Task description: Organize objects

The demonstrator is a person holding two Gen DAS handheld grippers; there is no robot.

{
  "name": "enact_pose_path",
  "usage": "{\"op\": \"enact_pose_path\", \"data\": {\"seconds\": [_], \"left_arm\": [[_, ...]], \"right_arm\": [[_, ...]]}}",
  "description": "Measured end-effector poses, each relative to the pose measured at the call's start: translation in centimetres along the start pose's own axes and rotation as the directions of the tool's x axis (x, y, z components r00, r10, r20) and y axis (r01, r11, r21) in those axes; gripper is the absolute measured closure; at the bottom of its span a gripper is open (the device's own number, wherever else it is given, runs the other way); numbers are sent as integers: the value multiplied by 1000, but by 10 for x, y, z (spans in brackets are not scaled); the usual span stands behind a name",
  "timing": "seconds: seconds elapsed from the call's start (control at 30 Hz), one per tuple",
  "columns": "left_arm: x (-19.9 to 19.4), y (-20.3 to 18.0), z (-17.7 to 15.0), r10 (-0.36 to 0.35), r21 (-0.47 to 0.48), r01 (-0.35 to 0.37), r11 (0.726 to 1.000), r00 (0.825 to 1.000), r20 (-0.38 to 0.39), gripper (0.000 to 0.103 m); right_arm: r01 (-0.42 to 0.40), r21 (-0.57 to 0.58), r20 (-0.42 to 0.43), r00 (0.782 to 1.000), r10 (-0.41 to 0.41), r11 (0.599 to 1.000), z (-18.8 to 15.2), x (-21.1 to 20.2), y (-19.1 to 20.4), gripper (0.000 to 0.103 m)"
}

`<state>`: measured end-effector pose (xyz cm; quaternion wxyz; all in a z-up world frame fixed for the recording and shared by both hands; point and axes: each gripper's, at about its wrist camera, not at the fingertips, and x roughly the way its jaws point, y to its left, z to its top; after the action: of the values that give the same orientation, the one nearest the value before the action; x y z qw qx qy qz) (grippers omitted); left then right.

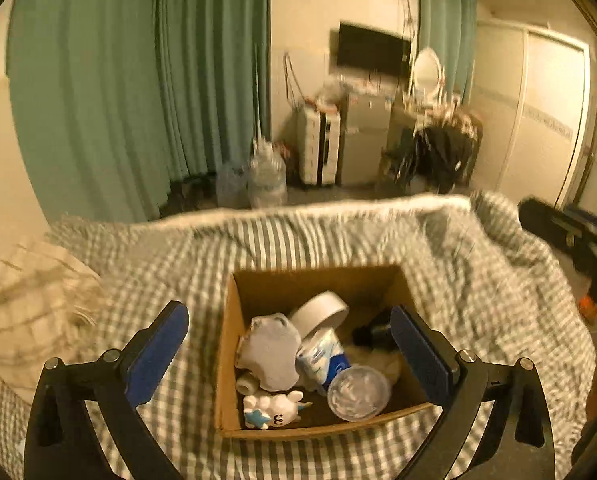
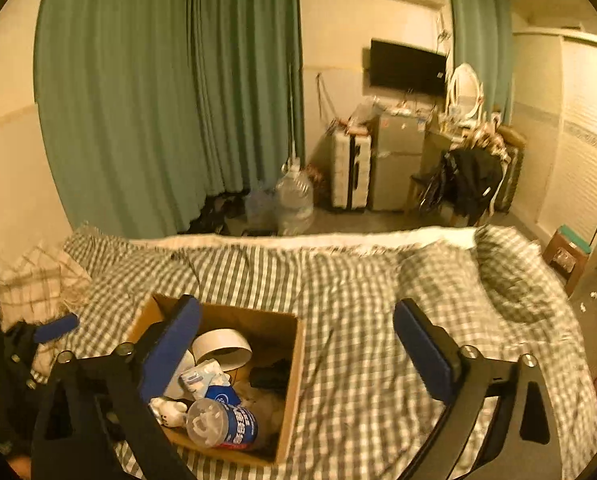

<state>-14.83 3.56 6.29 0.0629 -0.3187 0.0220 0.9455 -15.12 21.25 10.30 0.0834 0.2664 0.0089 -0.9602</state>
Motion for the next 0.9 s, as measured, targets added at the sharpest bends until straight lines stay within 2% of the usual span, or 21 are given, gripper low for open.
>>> {"op": "enact_pose_path", "data": {"seconds": [0.23,0.43,0.63,0.73,0.9], "left_arm": [[-94,-13,10,28,40,-34,999,990,140,0],[-144,-26,-11,54,55,-68,996,973,224,0],[-157,-33,-45,76,38,-88,995,966,246,0],[-150,-32,-62,91,18,-98,995,965,244,0],[-136,-27,-91,138,-11,-140,990,956,259,0]], "right_arm": [[21,21,115,993,-23,1000,6,-94,-13,0],[56,-1,186,981,-54,998,-5,-151,-15,0],[68,-29,216,975,-60,997,-37,-176,-14,0],[97,-49,190,978,-86,994,-57,-170,-13,0],[92,-40,196,977,-82,995,-95,-155,-11,0]]}}
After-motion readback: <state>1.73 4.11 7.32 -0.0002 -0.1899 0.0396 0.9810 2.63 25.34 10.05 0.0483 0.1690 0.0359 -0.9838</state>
